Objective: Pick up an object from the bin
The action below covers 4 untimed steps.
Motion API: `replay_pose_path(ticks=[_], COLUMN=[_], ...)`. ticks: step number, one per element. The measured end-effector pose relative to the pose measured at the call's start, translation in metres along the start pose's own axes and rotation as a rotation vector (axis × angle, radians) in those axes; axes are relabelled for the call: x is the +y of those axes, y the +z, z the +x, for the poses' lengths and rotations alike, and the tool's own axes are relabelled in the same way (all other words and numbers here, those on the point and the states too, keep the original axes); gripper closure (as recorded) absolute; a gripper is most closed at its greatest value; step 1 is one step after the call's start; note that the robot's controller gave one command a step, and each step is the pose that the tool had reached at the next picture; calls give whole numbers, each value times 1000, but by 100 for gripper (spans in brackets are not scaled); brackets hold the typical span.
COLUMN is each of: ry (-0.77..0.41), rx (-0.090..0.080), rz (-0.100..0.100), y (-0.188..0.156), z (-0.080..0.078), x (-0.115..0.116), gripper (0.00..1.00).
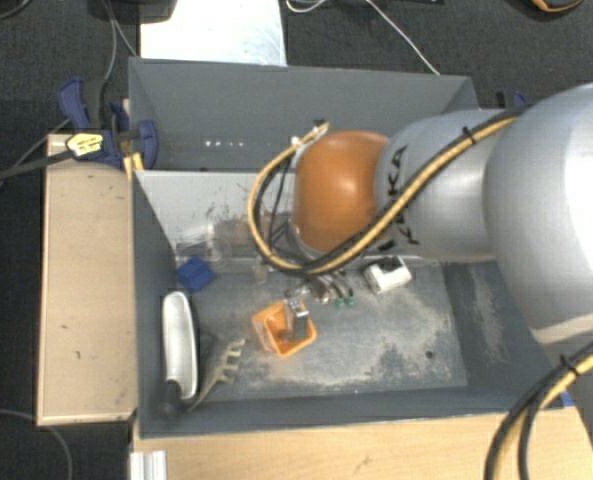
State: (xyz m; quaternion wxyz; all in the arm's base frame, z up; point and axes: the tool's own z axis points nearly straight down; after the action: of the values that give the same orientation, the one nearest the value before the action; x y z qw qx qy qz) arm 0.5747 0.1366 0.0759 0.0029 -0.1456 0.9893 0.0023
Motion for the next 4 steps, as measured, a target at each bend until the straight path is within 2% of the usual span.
replay_pose_path(ticks=[1,2,4], ry=[150,2,4], rx=[-5,-6,-1], rz=[3,0,-1], y=[2,-1,-6], z=[5,-1,0], x=[3,0,0], gripper=[0,100,100])
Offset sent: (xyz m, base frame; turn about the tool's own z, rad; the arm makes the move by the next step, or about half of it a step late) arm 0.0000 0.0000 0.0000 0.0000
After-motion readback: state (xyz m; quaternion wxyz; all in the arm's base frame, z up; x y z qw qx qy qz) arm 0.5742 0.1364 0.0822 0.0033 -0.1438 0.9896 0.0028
